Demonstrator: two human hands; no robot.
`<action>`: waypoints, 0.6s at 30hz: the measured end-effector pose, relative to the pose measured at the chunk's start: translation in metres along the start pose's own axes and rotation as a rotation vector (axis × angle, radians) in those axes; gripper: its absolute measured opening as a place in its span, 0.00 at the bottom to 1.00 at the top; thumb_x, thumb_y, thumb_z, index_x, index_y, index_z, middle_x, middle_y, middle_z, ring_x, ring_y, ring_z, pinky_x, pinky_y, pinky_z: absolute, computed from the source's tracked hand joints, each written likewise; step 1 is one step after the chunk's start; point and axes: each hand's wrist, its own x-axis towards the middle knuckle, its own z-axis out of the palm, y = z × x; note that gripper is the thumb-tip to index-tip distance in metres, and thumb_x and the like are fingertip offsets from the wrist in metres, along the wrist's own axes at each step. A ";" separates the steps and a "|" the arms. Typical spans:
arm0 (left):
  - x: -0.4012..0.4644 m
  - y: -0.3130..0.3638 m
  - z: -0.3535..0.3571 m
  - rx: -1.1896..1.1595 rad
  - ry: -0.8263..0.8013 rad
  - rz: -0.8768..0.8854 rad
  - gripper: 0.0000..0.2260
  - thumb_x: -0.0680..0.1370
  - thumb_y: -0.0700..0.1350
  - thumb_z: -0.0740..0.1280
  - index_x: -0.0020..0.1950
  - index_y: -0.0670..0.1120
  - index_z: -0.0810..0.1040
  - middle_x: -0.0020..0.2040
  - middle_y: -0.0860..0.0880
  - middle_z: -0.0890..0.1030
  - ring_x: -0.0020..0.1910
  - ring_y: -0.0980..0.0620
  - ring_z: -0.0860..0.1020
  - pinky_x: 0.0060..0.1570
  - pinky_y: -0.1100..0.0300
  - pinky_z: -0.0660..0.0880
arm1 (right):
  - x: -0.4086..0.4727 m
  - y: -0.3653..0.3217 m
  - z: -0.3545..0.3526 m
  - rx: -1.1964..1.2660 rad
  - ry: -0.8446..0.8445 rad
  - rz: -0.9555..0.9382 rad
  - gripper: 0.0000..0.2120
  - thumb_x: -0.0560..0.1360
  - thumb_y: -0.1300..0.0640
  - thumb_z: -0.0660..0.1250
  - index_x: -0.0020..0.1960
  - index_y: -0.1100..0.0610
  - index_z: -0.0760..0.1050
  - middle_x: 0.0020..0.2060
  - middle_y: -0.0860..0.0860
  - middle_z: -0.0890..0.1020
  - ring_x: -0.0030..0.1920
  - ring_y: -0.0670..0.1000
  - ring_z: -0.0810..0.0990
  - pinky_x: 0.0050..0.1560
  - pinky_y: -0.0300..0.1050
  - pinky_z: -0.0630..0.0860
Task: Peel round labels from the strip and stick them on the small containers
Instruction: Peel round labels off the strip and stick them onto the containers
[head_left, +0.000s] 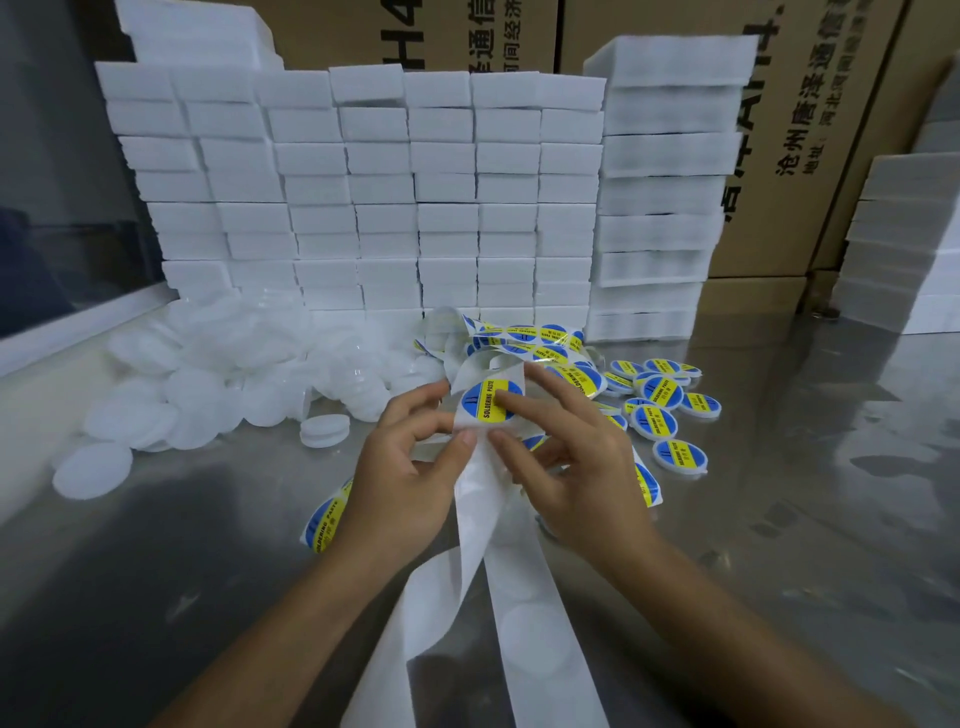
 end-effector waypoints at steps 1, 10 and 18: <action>0.000 0.000 0.000 0.011 0.006 0.015 0.12 0.75 0.38 0.70 0.42 0.56 0.82 0.63 0.55 0.75 0.59 0.73 0.71 0.47 0.81 0.68 | 0.000 -0.001 -0.001 -0.017 0.013 -0.006 0.13 0.73 0.53 0.72 0.57 0.53 0.83 0.69 0.53 0.73 0.29 0.42 0.80 0.36 0.41 0.80; -0.003 -0.009 0.002 0.136 -0.009 0.083 0.06 0.76 0.40 0.70 0.42 0.50 0.82 0.63 0.57 0.74 0.61 0.71 0.70 0.47 0.76 0.71 | 0.006 -0.002 -0.010 -0.328 -0.025 -0.269 0.04 0.75 0.56 0.71 0.46 0.56 0.84 0.47 0.52 0.81 0.28 0.49 0.76 0.24 0.48 0.72; -0.003 -0.009 0.002 0.182 -0.023 0.084 0.06 0.75 0.39 0.70 0.41 0.50 0.81 0.63 0.58 0.72 0.58 0.76 0.69 0.41 0.68 0.77 | 0.013 -0.004 -0.008 0.214 0.089 0.359 0.07 0.76 0.62 0.69 0.39 0.56 0.79 0.30 0.46 0.79 0.29 0.44 0.73 0.32 0.38 0.71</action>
